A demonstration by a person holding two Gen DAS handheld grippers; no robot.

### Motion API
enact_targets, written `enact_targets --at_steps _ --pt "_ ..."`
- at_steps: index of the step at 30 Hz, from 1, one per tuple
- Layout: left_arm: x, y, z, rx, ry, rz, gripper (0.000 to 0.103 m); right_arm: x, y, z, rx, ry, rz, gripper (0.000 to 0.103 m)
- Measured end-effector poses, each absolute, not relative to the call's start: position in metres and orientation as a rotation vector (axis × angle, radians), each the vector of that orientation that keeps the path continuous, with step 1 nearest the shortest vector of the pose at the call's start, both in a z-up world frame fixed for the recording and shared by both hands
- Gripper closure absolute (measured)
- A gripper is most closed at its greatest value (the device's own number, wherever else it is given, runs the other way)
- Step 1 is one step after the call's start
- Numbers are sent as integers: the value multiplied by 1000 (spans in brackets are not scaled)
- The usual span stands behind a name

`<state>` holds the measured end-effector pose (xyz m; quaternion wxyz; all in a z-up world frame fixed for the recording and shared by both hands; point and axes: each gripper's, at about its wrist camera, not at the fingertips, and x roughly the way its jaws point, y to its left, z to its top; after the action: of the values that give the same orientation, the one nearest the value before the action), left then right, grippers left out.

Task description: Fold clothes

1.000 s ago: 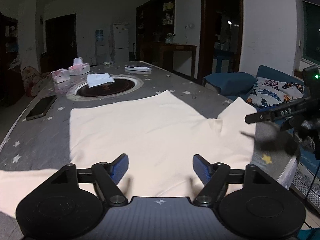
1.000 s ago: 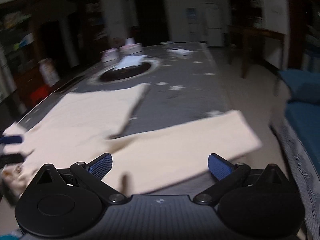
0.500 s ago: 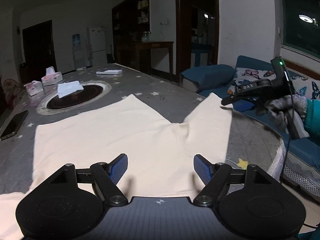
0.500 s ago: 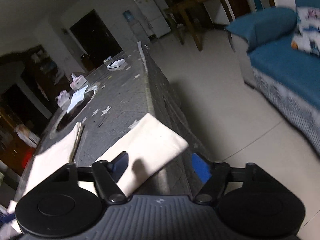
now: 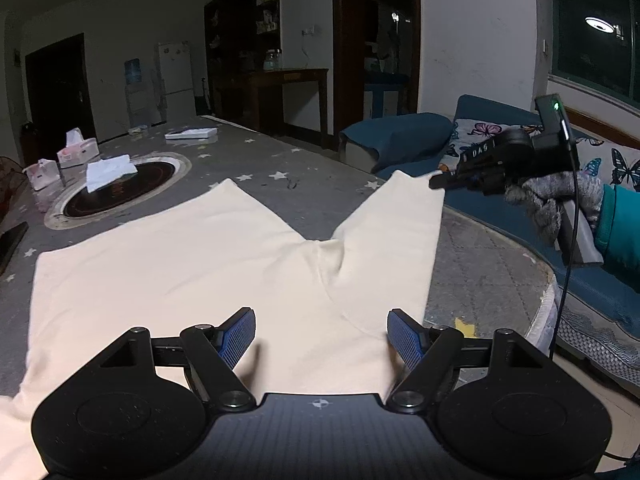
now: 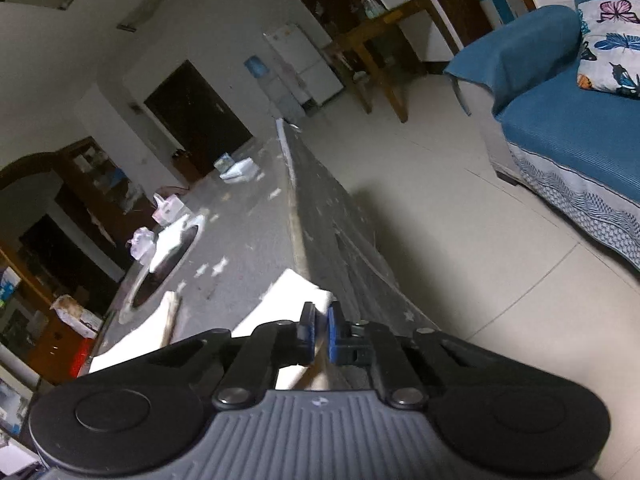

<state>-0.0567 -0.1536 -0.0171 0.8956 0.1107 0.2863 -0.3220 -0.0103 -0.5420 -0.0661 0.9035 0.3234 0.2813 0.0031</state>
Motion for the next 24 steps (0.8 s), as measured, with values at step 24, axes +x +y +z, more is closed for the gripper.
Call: enact_targets --at_steps 24 --pt "-50 -165 -34 138 644 -792 28 -45 -521 19 649 422 75 99"
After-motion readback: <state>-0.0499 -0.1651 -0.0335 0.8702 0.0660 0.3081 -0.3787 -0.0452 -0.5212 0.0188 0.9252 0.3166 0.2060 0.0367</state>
